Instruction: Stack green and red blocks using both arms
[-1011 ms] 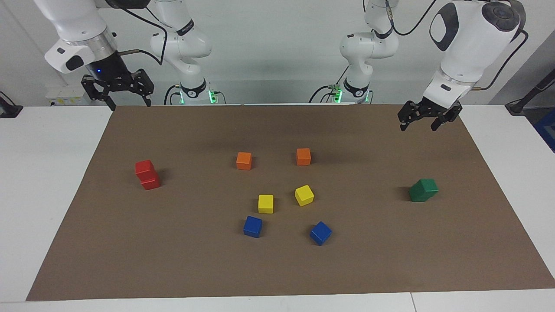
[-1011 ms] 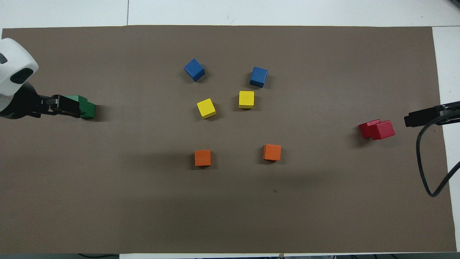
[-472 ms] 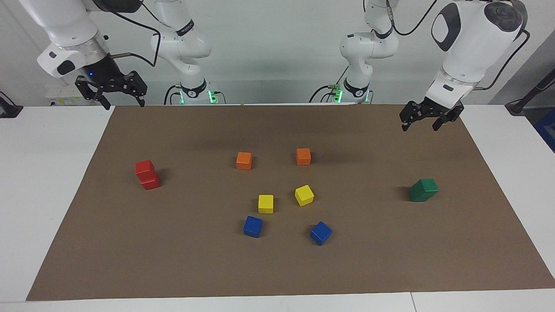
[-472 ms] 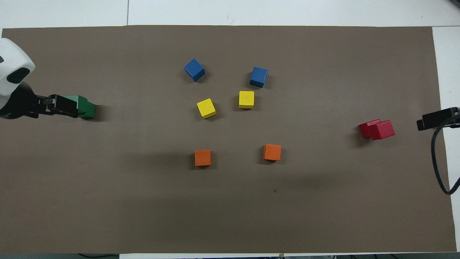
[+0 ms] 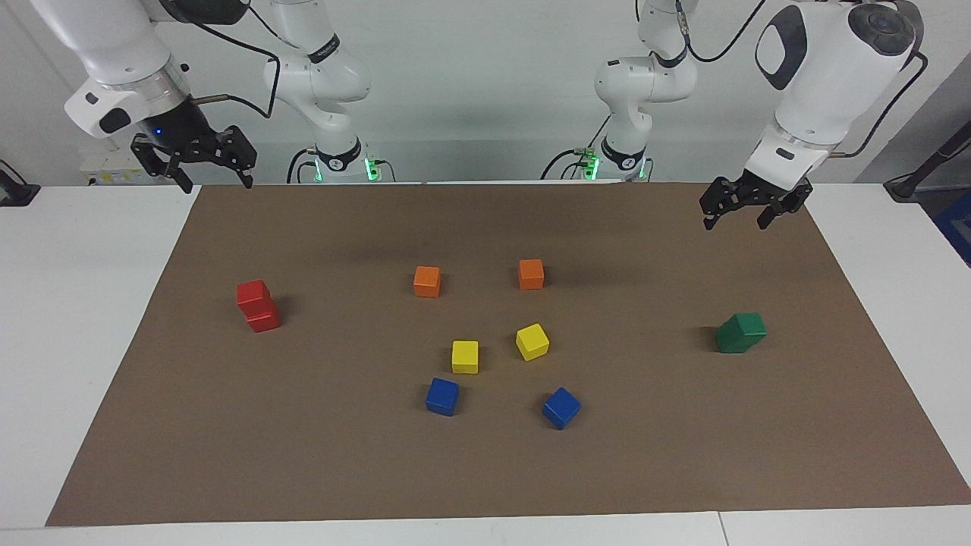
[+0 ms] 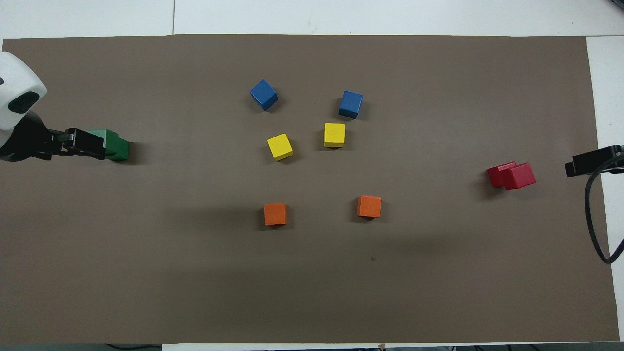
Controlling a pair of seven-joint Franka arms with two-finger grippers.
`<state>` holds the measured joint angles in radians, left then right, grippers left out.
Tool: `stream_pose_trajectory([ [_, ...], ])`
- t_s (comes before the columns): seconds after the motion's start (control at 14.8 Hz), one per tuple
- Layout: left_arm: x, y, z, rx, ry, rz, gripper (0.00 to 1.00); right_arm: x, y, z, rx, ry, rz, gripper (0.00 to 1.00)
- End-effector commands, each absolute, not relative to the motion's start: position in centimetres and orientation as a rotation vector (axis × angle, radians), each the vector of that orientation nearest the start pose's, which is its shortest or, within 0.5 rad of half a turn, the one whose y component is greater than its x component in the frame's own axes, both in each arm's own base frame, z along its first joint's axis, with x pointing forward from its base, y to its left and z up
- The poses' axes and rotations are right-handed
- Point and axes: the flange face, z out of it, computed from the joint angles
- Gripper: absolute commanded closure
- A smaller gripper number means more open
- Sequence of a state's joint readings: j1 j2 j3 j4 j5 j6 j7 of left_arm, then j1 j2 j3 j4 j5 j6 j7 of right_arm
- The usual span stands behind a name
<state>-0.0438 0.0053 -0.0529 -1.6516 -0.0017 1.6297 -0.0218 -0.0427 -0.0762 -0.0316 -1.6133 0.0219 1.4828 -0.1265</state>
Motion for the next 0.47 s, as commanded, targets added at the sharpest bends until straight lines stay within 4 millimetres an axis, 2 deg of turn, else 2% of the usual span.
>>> stream_pose_trajectory([
  [0.0, 55.53, -5.23, 58.95, -3.123, 0.105, 0.039, 0.0, 51.74, -3.92, 64.05, -3.117, -0.066, 0.095, 0.0],
  [0.4, 55.56, -4.88, 58.95, -3.123, 0.095, 0.039, 0.0, 51.68, -3.99, 63.87, -3.117, -0.057, 0.09, 0.0],
])
